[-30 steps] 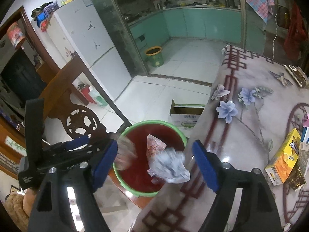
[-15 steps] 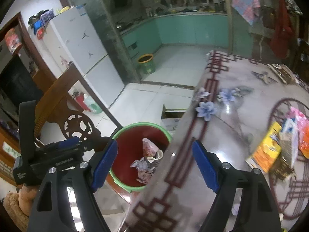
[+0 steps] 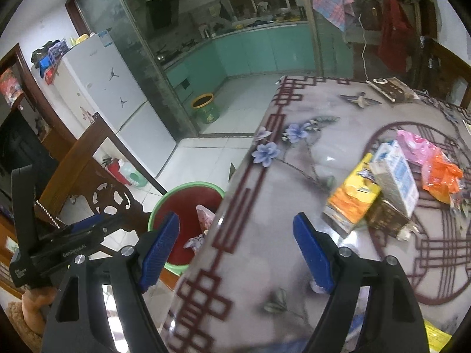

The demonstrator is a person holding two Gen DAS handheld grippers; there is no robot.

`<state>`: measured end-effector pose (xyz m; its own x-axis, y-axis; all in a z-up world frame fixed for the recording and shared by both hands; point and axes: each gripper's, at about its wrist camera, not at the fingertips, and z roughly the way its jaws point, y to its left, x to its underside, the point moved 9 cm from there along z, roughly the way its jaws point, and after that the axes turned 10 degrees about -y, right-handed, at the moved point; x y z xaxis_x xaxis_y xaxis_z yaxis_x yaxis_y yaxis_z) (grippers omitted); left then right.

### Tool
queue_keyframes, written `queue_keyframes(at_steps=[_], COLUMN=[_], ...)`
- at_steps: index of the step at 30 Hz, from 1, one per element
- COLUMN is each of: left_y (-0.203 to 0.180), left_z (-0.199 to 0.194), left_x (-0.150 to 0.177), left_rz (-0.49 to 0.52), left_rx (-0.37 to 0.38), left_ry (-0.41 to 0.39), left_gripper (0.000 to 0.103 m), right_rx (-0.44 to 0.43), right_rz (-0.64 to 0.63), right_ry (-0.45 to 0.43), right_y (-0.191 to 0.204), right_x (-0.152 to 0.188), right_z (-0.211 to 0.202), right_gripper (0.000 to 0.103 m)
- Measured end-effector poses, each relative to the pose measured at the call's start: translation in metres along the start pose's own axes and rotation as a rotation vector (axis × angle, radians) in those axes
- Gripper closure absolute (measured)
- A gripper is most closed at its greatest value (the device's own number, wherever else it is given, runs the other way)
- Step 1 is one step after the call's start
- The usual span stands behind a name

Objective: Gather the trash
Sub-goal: 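Grasp the yellow iced-tea carton with the left tool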

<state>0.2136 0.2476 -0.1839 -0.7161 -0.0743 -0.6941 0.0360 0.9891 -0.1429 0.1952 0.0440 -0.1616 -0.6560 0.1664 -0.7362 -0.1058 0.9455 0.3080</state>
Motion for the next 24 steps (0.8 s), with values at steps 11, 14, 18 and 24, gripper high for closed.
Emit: queue_keyframes(at_steps=[11,14,18,24], left_y=[-0.116,-0.152,-0.195,-0.242], left_z=[-0.018,-0.020,-0.021,-0.022], left_x=[0.028,0.037,0.050,0.065], left_rz=[0.059,0.084,0.110,0.156], left_rx=[0.057,0.080,0.107,0.129], left_ry=[-0.003,-0.001,0.007,0.023], left_gripper=[0.028,0.028,0.028,0.028], right_rx=[0.029,0.050,0.093,0.169], right_rz=[-0.035,-0.015,0.015,0.051], right_ry=[0.002,0.007,-0.001,-0.008], right_y=[-0.080,-0.113,-0.161,-0.228], right_x=[0.022,0.029,0.034,0.030], right_z=[-0.073,-0.091,-0.112,-0.122], right_gripper=[0.026,0.025,0.025,0.024])
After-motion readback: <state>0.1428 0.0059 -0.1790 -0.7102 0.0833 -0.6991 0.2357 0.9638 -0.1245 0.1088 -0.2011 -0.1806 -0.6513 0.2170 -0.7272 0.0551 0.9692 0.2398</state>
